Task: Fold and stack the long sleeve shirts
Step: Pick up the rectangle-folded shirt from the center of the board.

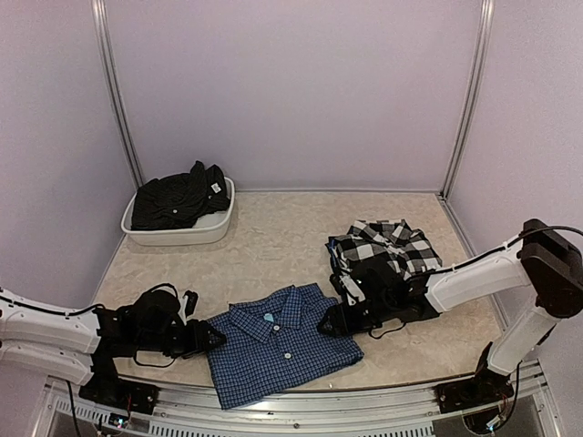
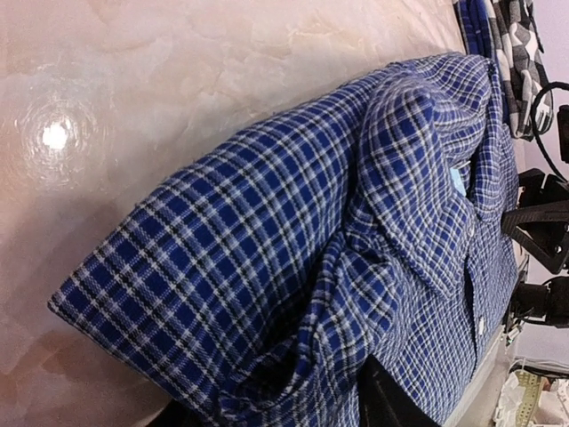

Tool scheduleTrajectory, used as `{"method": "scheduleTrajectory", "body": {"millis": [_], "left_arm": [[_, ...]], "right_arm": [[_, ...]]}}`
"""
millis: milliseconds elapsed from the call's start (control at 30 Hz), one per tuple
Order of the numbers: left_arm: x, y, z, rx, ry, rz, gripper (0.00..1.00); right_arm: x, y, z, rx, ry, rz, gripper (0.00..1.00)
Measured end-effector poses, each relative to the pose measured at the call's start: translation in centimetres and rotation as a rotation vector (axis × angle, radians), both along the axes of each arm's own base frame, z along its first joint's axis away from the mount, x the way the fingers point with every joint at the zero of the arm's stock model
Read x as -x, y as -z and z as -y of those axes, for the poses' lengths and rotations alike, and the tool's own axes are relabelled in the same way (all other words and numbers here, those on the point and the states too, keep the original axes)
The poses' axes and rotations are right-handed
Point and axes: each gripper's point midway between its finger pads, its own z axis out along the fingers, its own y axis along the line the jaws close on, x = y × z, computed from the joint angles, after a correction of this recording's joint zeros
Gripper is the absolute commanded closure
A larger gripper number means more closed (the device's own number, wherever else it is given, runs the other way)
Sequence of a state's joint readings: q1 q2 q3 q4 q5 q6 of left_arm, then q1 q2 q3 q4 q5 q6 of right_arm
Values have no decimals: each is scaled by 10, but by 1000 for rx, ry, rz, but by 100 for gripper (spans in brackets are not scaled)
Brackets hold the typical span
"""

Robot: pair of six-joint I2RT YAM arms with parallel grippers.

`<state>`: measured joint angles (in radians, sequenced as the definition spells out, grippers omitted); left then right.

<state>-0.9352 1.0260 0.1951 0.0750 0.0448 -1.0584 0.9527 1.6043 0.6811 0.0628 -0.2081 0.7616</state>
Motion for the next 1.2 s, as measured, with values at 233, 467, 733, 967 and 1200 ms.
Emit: {"method": "scheduleTrajectory", "body": {"millis": [233, 467, 733, 967, 1200], "left_arm": [[-7, -1, -3, -18, 3, 26, 95], [-29, -24, 5, -14, 34, 107, 100], [-38, -41, 5, -28, 73, 194, 100], [-40, -41, -1, -40, 65, 203, 100], [-39, -34, -3, -53, 66, 186, 100]], "right_arm": [[1, 0, -4, -16, 3, -17, 30], [-3, -6, -12, -25, 2, -7, 9], [-9, -7, -3, -12, 58, -3, 10], [-12, -4, -2, -23, 77, -19, 21], [-17, 0, -26, -104, 32, -32, 46]]}}
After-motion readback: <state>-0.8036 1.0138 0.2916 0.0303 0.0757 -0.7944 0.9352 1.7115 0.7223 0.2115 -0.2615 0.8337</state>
